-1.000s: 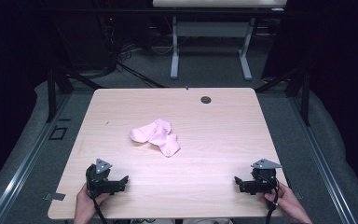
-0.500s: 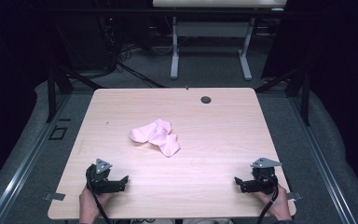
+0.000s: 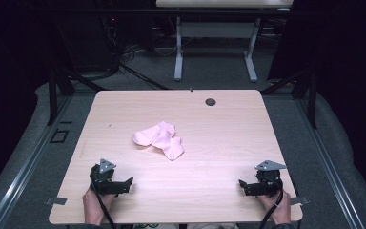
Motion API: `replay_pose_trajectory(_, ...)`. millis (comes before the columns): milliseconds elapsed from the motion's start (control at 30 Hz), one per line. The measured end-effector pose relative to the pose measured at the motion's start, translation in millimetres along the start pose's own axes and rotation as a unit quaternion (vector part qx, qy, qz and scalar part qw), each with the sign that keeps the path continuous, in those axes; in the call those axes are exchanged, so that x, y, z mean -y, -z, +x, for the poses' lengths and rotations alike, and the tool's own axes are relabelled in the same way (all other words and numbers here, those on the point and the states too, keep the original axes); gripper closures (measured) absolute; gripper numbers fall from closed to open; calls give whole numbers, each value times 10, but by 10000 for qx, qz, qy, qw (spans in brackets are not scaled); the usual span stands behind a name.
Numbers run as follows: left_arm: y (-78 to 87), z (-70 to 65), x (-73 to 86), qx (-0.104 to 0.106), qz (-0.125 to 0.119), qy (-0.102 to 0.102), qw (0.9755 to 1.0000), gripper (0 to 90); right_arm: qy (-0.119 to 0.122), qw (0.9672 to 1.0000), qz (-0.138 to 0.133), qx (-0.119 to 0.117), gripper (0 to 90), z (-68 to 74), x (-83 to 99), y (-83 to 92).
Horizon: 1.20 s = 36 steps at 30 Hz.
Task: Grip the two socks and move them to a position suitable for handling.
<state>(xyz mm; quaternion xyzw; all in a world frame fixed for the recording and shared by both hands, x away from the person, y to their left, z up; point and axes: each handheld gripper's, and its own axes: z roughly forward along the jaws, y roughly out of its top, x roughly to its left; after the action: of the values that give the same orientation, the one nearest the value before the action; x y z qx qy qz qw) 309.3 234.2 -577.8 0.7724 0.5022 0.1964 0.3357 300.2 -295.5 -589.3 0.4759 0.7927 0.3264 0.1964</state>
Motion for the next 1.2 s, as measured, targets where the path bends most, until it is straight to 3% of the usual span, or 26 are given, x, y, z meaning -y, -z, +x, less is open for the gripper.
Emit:
replay_pose_trajectory(200, -64, -126, -349, 304, -74, -125, 9994, 1, -25, 10000, -12, 21, 7, -3, 2, 2)
replay_pose_trajectory(467, -225, -281, -680, 527, -90, -346, 9980, 4, -63, 10000, -38, 12, 20, -6, 4, 7)
replay_pose_trajectory(633, -324, -337, -802, 599, -58, -407, 9974, 15, -90, 9999, -50, 21, 25, -5, 5, 8)
replay_pose_trajectory(967, -517, -483, -1119, 674, -253, -568, 9958, 52, -94, 9999, -68, 72, 32, -6, 9, 9)
replay_pose_trajectory(1200, -758, -571, -1260, 633, -35, -722, 9954, 201, -60, 9999, -83, 72, 42, -12, 13, 12)
